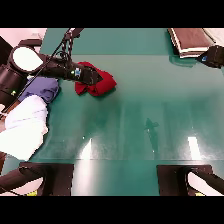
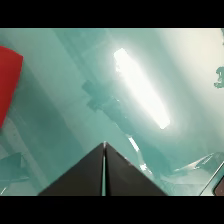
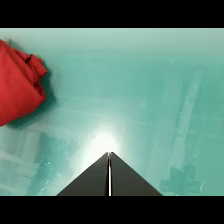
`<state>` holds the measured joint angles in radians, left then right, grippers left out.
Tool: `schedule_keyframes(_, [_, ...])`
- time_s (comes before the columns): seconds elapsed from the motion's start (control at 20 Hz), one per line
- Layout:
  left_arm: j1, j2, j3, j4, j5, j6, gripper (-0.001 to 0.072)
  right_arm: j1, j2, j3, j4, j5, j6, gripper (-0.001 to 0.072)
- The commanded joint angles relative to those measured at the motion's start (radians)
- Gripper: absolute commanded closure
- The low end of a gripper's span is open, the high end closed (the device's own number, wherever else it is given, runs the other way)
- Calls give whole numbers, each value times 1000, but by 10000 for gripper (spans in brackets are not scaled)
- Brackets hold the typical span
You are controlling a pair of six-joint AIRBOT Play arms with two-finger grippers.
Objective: Fold the shirts.
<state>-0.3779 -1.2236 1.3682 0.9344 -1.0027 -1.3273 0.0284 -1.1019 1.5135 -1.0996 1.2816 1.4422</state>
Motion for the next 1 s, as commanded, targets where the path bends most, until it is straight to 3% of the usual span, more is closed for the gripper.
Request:
schedule_keyframes(0.0, [0,0,0,0,0,0,685,0,0,1,0,0,0,695])
schedule_keyframes(0.65, [1,0,0,2,31,2,683,0,0,1,0,-2,0,696])
schedule_keyframes(0.7, [1,0,0,21,63,0,493,0,0,1,0,-24,0,696])
schedule_keyframes(0.75, [1,-2,0,68,101,-5,132,0,0,1,0,-57,0,696])
schedule_keyframes(0.8, [1,-10,0,149,151,-58,55,0,0,1,0,-87,0,696])
schedule_keyframes(0.95, [15,-72,0,417,217,-243,55,0,0,1,1,-145,0,696])
